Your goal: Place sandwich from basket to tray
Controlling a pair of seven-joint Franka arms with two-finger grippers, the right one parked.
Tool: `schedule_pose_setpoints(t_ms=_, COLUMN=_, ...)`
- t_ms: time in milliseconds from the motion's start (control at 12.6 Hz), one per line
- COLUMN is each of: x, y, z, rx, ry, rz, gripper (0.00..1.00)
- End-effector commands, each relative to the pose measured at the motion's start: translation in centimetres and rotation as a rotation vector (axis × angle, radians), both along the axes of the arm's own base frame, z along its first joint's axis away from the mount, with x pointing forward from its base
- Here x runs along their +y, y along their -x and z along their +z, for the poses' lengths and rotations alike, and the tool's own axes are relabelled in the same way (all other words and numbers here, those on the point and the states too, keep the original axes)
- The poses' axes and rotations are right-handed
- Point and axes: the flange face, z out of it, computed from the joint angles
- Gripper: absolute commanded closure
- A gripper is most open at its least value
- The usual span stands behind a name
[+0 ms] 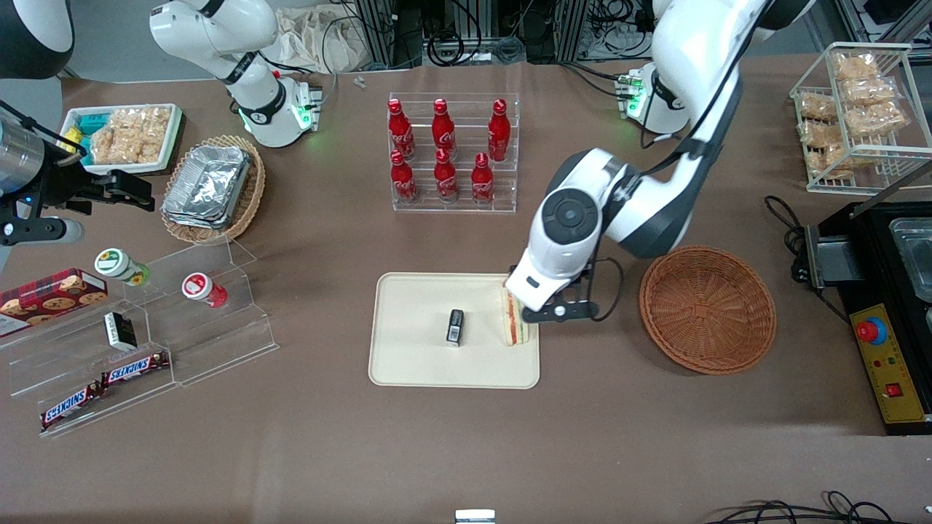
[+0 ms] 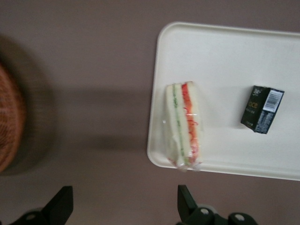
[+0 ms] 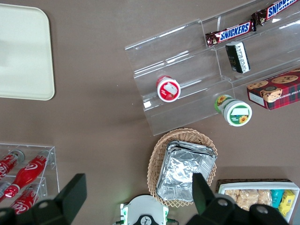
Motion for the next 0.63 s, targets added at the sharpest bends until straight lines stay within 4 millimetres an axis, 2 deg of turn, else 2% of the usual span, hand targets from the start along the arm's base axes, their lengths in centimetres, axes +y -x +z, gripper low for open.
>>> schedule_pose_setpoints(t_ms=0, x=4.7, y=0.1, z=4.9, rx=0.058, ry=0.025, rz=-0.036, gripper=0.0)
schedule_pose_setpoints(t_ms=317, x=15.0, y=-0.4, z=11.3, rx=0.122, ry=0.02, rz=-0.024, gripper=0.0)
schedule_pose_setpoints(t_ms=554, x=22.5, y=-1.0, z=14.8, rx=0.103, ry=0.01, rz=-0.049, gripper=0.0)
